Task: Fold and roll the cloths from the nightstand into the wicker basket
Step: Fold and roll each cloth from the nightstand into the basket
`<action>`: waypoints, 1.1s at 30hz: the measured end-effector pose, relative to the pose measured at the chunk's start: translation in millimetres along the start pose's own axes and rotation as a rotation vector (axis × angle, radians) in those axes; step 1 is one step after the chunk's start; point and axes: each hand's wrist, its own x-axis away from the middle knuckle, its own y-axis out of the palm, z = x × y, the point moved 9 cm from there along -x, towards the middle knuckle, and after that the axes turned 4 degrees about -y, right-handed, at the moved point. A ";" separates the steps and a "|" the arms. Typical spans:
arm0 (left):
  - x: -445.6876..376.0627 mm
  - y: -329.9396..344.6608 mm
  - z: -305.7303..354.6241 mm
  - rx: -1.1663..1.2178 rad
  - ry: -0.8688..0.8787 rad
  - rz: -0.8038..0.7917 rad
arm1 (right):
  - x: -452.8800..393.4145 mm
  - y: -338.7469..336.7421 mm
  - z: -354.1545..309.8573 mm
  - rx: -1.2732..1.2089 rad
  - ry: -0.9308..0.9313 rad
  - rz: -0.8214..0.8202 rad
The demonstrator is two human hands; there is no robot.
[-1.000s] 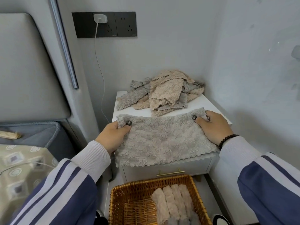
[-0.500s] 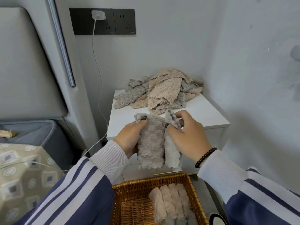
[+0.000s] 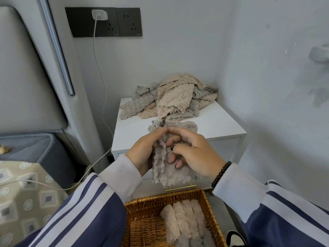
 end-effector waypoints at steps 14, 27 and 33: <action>-2.2 1.2 -7.5 0.212 -0.071 0.095 | 5.1 -59.2 33.7 -0.008 0.211 0.227; -11.5 30.9 -1.0 -0.596 0.198 -0.082 | 8.9 -58.5 7.2 0.718 -0.007 0.050; -11.9 25.0 8.0 -0.581 0.270 0.053 | 4.8 -55.1 3.6 0.697 0.014 0.029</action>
